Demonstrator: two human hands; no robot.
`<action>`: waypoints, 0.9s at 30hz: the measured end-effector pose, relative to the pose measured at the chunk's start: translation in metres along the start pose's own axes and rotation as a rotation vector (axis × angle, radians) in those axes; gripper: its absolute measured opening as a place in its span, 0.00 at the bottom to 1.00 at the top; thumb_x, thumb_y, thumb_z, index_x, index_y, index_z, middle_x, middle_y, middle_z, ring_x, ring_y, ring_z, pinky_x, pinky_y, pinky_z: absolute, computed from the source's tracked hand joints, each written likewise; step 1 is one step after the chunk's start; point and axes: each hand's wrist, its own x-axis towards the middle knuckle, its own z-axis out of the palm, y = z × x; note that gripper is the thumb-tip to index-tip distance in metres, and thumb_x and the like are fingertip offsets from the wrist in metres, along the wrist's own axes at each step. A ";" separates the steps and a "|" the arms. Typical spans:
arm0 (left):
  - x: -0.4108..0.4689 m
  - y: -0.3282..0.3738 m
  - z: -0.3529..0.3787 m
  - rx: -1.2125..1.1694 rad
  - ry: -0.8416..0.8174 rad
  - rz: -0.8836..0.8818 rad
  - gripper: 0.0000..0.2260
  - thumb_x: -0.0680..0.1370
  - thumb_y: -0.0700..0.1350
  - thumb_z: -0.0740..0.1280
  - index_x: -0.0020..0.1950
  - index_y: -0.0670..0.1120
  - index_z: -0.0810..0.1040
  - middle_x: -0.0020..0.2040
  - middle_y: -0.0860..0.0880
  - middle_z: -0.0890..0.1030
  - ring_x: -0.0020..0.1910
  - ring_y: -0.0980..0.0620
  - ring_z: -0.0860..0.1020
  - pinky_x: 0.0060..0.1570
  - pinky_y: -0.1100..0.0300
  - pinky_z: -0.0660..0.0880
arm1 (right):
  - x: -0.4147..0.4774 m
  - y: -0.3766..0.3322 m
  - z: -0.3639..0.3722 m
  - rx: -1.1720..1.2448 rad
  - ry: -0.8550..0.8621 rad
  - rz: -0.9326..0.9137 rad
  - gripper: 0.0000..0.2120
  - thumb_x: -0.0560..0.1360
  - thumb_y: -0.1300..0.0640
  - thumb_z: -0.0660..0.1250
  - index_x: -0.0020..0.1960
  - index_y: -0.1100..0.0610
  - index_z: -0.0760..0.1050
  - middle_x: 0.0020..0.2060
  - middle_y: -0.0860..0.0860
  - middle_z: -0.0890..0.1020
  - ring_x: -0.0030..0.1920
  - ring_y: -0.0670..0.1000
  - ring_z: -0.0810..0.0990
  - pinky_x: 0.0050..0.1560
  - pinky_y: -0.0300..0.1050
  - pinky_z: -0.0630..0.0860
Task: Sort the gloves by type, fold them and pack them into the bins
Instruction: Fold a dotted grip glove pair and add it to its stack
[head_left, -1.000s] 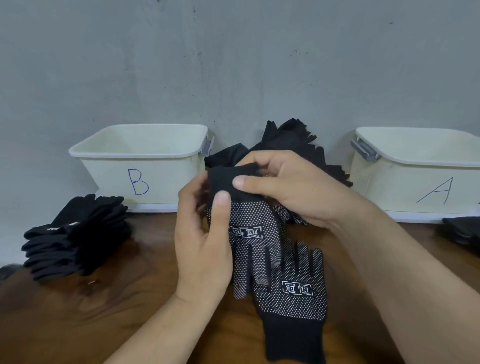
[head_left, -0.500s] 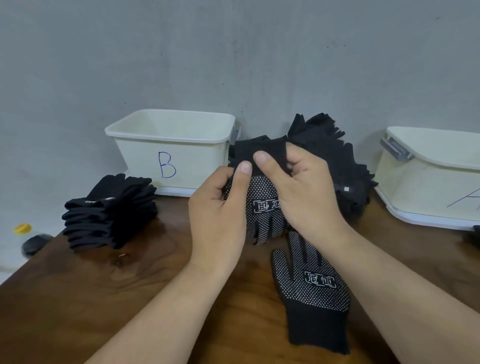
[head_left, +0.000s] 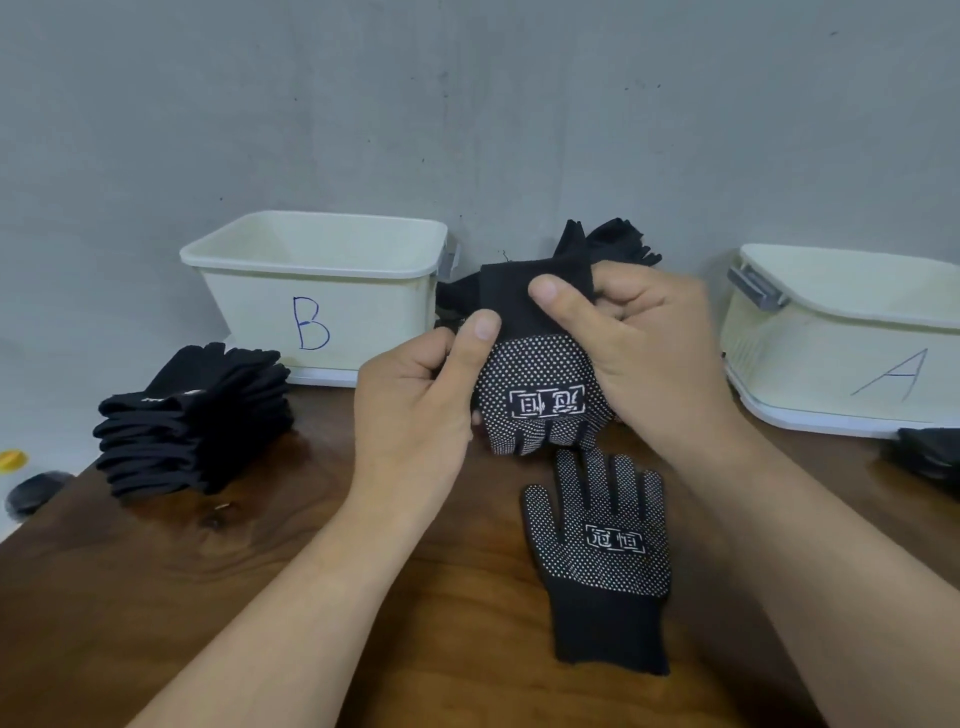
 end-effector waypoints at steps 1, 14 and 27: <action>-0.002 -0.001 0.001 -0.001 -0.021 -0.002 0.27 0.78 0.61 0.68 0.32 0.40 0.74 0.26 0.47 0.72 0.27 0.53 0.70 0.28 0.62 0.66 | -0.003 -0.002 -0.006 -0.037 0.005 -0.013 0.10 0.80 0.52 0.76 0.47 0.60 0.87 0.37 0.60 0.87 0.41 0.63 0.87 0.39 0.57 0.85; -0.023 -0.063 0.016 0.585 -0.817 -0.008 0.06 0.82 0.54 0.71 0.58 0.59 0.80 0.58 0.64 0.80 0.64 0.60 0.75 0.64 0.58 0.71 | -0.012 -0.004 -0.108 -0.033 0.260 0.098 0.09 0.85 0.53 0.68 0.54 0.51 0.88 0.51 0.52 0.90 0.56 0.53 0.88 0.61 0.61 0.83; -0.061 -0.057 0.051 0.772 -1.080 0.255 0.30 0.76 0.75 0.63 0.73 0.61 0.71 0.71 0.69 0.66 0.75 0.65 0.61 0.79 0.56 0.59 | -0.020 0.036 -0.116 0.084 0.219 0.180 0.13 0.87 0.58 0.65 0.65 0.62 0.83 0.56 0.51 0.89 0.59 0.49 0.87 0.57 0.40 0.81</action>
